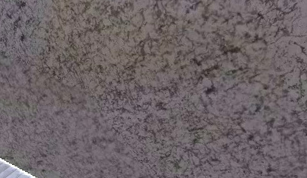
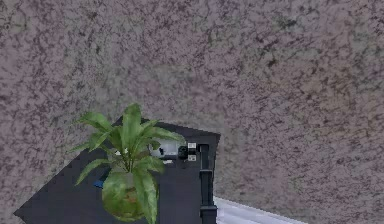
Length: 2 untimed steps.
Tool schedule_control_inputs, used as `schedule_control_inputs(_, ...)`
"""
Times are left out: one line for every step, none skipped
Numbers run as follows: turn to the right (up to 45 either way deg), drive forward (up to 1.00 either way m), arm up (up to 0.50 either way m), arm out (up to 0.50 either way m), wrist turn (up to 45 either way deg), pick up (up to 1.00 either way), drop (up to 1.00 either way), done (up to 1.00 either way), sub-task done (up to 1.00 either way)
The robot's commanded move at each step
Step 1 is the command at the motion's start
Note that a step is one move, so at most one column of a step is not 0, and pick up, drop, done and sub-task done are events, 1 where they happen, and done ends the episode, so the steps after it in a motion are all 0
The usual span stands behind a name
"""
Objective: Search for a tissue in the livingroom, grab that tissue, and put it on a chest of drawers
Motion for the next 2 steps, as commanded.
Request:
schedule_control_inputs(0.0,0.00,0.10,0.00,0.0,0.00,0.00,0.00,0.00)
schedule_control_inputs(0.0,0.00,0.00,-0.08,0.0,0.00,0.00,0.00,0.00)
